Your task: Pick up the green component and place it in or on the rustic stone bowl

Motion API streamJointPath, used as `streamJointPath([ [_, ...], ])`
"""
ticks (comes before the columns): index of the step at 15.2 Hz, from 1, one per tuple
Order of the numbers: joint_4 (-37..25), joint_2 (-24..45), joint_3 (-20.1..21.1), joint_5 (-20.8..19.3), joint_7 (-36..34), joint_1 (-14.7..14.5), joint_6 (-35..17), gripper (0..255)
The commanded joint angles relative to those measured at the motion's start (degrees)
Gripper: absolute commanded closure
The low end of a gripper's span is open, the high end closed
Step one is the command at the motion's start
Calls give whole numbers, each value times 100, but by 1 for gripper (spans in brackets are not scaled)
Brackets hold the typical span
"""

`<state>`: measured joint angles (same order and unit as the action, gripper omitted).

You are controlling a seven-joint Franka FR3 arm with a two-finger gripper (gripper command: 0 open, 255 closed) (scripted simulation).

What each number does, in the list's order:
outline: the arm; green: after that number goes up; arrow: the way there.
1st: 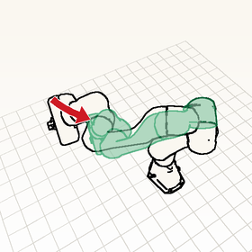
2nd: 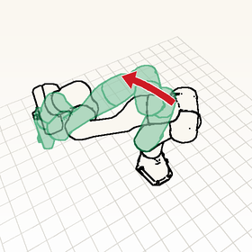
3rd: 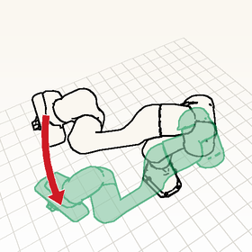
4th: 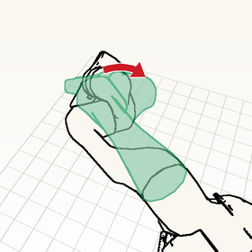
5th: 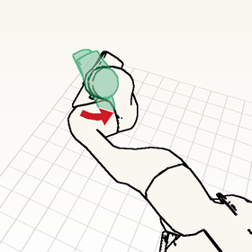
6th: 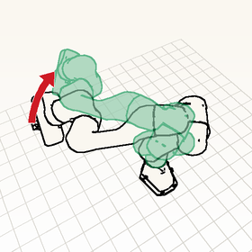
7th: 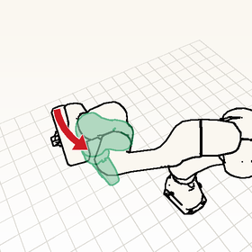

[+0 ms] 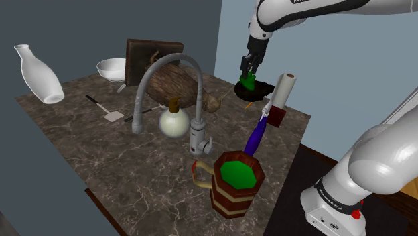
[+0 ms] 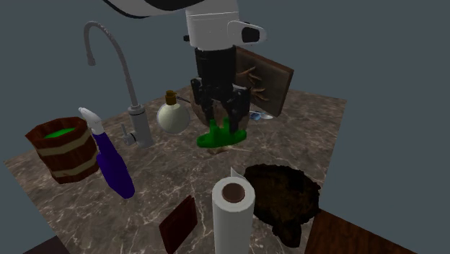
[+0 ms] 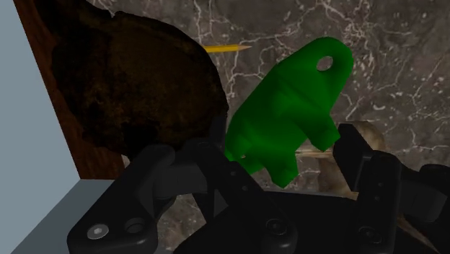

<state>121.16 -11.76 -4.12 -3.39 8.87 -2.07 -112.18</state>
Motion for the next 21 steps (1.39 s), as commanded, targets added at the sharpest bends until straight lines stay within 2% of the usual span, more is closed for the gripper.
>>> streamJointPath([
  [1,-175,103,-124,-6,209,82,64,255],
  [7,-819,576,-601,37,1044,414,200,255],
  [10,-1350,975,-876,132,1571,628,322,255],
  [21,-659,1116,-884,156,1573,641,-507,255],
])
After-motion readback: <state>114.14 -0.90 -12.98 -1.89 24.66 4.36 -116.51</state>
